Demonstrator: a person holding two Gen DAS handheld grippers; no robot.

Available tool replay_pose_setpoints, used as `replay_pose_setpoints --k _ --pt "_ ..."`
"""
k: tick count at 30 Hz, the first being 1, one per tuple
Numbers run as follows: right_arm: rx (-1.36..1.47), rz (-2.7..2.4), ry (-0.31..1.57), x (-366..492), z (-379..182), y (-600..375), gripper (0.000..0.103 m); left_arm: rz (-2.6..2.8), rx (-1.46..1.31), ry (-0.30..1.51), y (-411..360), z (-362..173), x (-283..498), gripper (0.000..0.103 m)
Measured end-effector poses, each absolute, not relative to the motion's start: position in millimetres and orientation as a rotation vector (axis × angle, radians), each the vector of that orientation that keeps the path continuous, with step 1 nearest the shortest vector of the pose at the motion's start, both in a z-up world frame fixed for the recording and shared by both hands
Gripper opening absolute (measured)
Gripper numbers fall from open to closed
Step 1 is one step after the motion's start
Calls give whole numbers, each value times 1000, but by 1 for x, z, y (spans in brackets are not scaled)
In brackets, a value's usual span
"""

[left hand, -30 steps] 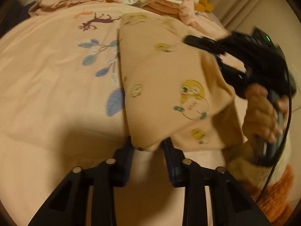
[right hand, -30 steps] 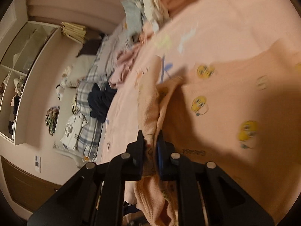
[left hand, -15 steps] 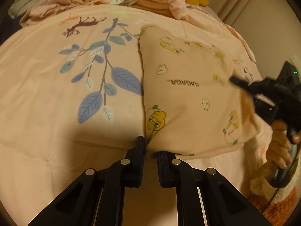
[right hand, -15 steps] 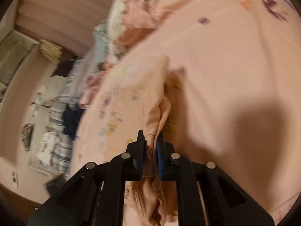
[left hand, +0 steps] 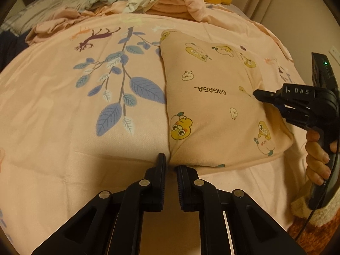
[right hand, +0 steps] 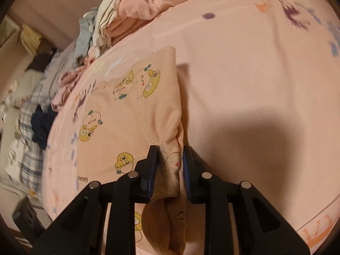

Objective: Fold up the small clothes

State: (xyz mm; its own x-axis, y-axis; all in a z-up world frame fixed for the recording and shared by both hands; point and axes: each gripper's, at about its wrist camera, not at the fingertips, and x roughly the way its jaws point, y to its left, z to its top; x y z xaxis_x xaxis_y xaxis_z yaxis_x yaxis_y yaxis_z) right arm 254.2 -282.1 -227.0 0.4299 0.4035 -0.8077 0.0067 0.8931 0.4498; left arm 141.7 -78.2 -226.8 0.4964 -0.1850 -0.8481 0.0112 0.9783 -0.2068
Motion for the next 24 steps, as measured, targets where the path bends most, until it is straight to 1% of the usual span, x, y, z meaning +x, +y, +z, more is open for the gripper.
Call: replay_pose_setpoints --k 5,8,13,14,15,19,21,23,24 --pt "506 278 1101 244 -233 -294 24 -116 -179 1051 -77 -227 142 13" --pt "501 268 1104 235 -230 -295 24 -113 -170 1060 -77 -226 140 13" --pt "449 225 1125 222 -223 -294 27 -117 -161 1085 -69 -220 128 13" --pt "438 206 1136 217 -219 -295 29 -121 -172 1084 -66 -217 126 13" --pt "420 200 1131 211 -213 -295 31 -133 -195 1069 -60 -209 122 13" --pt "233 188 1047 190 -177 -282 31 -200 -208 927 -50 -161 117 13" --pt "183 226 1001 185 -161 -268 31 -198 -191 875 -58 -151 125 13" --pt "172 302 990 189 -158 -252 30 -209 -190 880 -71 -157 146 13" --pt "174 335 1000 193 -162 -244 29 -235 -210 939 -81 -171 161 13"
